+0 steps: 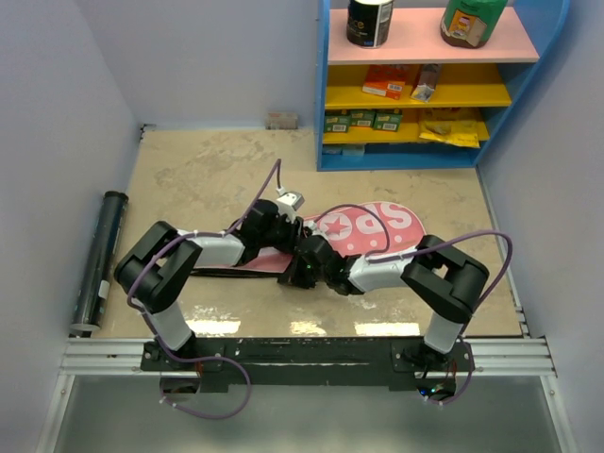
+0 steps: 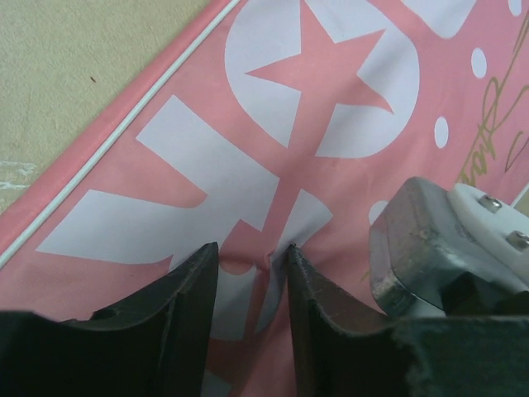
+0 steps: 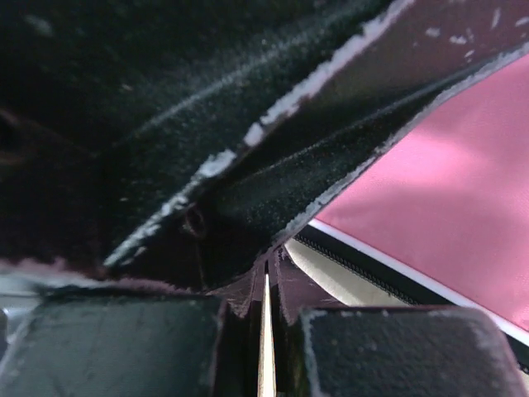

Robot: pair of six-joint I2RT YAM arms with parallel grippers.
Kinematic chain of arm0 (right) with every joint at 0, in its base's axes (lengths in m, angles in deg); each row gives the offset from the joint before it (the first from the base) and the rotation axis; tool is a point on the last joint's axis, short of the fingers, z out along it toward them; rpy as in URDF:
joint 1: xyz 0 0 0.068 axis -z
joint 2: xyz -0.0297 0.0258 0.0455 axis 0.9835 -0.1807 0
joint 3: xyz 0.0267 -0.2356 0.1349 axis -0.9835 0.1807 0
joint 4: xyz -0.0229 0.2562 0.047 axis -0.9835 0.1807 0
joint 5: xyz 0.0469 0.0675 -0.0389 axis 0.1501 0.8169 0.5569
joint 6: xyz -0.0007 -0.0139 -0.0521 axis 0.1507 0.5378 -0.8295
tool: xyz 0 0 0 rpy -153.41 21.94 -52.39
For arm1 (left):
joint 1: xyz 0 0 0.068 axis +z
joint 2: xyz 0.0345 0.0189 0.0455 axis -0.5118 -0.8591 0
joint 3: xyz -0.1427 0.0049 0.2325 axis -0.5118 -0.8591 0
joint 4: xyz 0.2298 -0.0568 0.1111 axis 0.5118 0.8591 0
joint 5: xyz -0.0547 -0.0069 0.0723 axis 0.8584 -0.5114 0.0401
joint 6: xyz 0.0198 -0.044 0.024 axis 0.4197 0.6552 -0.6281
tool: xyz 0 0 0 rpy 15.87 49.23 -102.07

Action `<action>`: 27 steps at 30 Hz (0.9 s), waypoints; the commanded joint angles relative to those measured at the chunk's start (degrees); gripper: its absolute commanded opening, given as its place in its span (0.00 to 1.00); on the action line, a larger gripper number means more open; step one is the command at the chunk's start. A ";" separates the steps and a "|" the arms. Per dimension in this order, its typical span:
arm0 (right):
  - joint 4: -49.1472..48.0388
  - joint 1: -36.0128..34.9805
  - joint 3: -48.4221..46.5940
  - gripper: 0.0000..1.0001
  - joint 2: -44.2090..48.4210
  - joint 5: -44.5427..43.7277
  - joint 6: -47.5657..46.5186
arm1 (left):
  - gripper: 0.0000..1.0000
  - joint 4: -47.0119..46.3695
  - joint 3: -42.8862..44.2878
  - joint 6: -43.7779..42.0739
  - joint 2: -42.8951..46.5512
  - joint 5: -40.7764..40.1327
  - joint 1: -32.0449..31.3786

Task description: Pack up the badminton gear

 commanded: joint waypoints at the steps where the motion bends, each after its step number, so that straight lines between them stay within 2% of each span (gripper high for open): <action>1: -3.42 0.06 2.23 0.00 2.93 0.02 2.68 | 0.48 -0.11 0.48 5.21 4.92 7.33 -2.64; 2: -1.50 0.33 2.59 0.00 3.82 -0.77 2.07 | 0.51 0.94 0.48 4.95 5.89 6.98 -2.64; 4: 0.35 0.77 3.64 0.00 5.23 -2.09 1.54 | 0.71 3.48 1.44 3.90 9.48 4.35 -2.64; 5: 1.15 1.38 4.25 0.00 6.89 -2.53 1.28 | 1.00 7.24 2.06 3.28 10.81 3.21 -2.64; 8: 3.60 3.65 7.06 0.00 10.31 -3.50 0.14 | 1.00 17.25 5.13 0.91 16.52 -3.46 -2.64; 11: 6.15 7.69 9.52 0.00 12.87 -3.41 -2.23 | 1.00 30.51 8.38 0.20 22.06 -15.49 -2.46; 12: 6.60 9.02 10.40 0.00 14.97 -3.32 -2.85 | 1.00 33.35 9.52 0.29 23.20 -22.22 -2.46; 15: 9.58 13.33 12.78 0.00 18.66 -3.94 -6.10 | 1.00 42.50 10.15 3.44 26.81 -32.18 -1.50; 20: 13.10 17.11 13.40 0.00 21.58 -4.73 -10.24 | 1.00 50.24 6.56 7.40 26.03 -31.61 3.07; 27: 13.72 17.64 14.10 0.00 23.07 -4.90 -11.99 | 1.00 48.77 -0.57 9.60 27.34 -32.84 8.17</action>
